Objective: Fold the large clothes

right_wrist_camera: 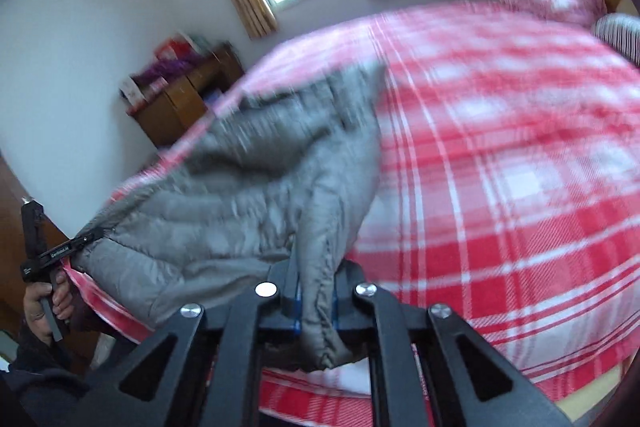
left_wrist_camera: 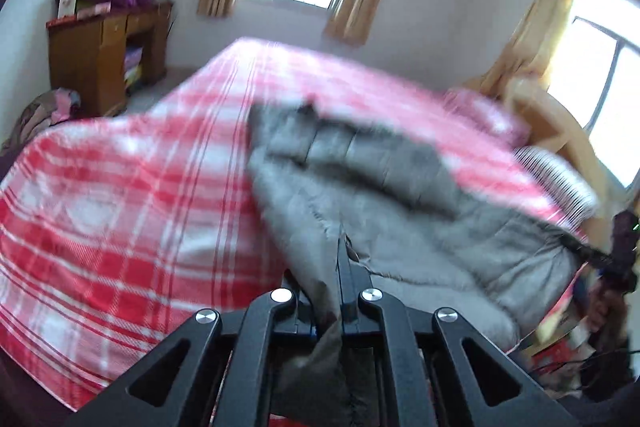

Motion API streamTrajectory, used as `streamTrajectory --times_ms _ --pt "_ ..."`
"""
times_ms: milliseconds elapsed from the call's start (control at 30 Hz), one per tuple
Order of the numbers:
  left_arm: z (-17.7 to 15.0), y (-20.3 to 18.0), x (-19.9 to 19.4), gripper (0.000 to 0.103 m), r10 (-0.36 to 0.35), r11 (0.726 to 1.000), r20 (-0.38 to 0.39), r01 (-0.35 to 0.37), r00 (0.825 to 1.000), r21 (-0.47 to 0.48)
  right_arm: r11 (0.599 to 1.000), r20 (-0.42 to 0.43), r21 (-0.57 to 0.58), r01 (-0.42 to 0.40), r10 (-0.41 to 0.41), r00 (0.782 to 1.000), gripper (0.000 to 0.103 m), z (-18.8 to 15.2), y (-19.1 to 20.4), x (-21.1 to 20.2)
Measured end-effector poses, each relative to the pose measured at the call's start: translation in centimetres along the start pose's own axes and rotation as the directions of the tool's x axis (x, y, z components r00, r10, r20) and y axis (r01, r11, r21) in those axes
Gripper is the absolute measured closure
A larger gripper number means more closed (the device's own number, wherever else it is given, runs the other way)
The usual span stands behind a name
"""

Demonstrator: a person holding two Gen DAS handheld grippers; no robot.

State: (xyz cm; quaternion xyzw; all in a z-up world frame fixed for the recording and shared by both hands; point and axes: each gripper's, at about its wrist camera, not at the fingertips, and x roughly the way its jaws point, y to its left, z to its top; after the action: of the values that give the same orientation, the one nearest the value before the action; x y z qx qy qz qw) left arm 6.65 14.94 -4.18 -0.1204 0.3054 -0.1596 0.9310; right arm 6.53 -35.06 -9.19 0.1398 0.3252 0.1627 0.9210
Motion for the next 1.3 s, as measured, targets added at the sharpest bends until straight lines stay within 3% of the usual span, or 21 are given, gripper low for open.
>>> streamTrajectory --times_ms 133,233,367,533,667,833,900,933,967,1067,1133,1167,1200,1267,1300 --pt "3.8 -0.6 -2.6 0.098 -0.047 0.999 0.089 0.046 0.995 0.019 0.996 0.169 -0.044 -0.073 0.08 0.982 0.092 3.6 2.8 -6.6" --pt "7.4 0.3 0.8 0.098 -0.029 0.999 0.089 0.027 0.996 0.023 0.996 0.263 -0.077 -0.051 0.07 0.962 0.092 7.1 3.9 -7.1" --pt "10.8 2.7 8.5 0.098 0.021 1.0 0.047 -0.022 0.999 0.019 0.999 0.289 -0.034 -0.006 0.016 0.957 0.092 12.2 2.9 -1.7" --pt "11.8 3.9 14.9 0.093 0.137 0.989 0.023 -0.138 0.99 0.053 0.998 0.25 0.032 0.062 -0.068 0.966 0.092 16.2 1.1 7.4" --pt "12.6 4.9 19.7 0.078 0.236 0.971 -0.02 -0.235 0.972 0.042 0.992 0.211 0.074 0.106 -0.119 0.97 0.092 17.1 -1.5 11.5" --pt "14.5 6.9 23.2 0.074 0.263 0.963 -0.058 -0.266 0.963 -0.049 0.983 0.153 0.092 0.159 -0.171 0.973 0.091 17.7 -4.0 17.0" --pt "14.9 7.1 23.8 0.056 0.318 0.947 -0.041 -0.319 0.947 -0.046 0.982 0.146 0.078 0.173 -0.183 0.972 0.091 18.1 -4.3 18.4" --pt "15.2 7.1 23.7 0.035 0.373 0.927 -0.013 -0.373 0.928 -0.034 0.981 0.142 0.066 0.181 -0.188 0.972 0.091 18.4 -4.5 19.1" --pt "15.5 7.0 23.2 0.022 0.393 0.919 0.027 -0.392 0.919 -0.037 0.981 0.138 0.059 0.185 -0.192 0.972 0.091 18.5 -4.7 19.6" --pt "16.1 7.3 21.5 0.011 0.425 0.905 0.12 -0.417 0.897 -0.083 0.981 0.114 0.061 0.187 -0.193 0.975 0.091 18.7 -5.6 21.0" --pt "16.2 7.0 21.2 0.011 0.434 0.901 0.133 -0.424 0.891 -0.094 0.975 0.085 0.05 0.215 -0.219 0.972 0.081 18.8 -6.0 22.2" --pt "16.2 6.7 21.1 0.011 0.451 0.892 0.143 -0.441 0.881 -0.095 0.974 0.084 0.045 0.223 -0.227 0.97 0.064 18.9 -6.0 22.6" --pt "16.2 6.1 21.0 0.011 0.481 0.877 0.155 -0.47 0.863 -0.1 0.974 0.091 0.048 0.223 -0.227 0.97 0.031 19.1 -5.8 22.7" --pt "16.1 4.7 20.8 0.011 0.529 0.848 0.187 -0.519 0.828 -0.107 0.97 0.154 0.072 0.232 -0.24 0.958 0.005 19.8 -5.3 22.1" --pt "16.1 4.2 20.7 0.011 0.56 0.828 0.206 -0.548 0.802 -0.117 0.968 0.194 0.08 0.239 -0.251 0.949 0.005 20.1 -5.0 21.6"
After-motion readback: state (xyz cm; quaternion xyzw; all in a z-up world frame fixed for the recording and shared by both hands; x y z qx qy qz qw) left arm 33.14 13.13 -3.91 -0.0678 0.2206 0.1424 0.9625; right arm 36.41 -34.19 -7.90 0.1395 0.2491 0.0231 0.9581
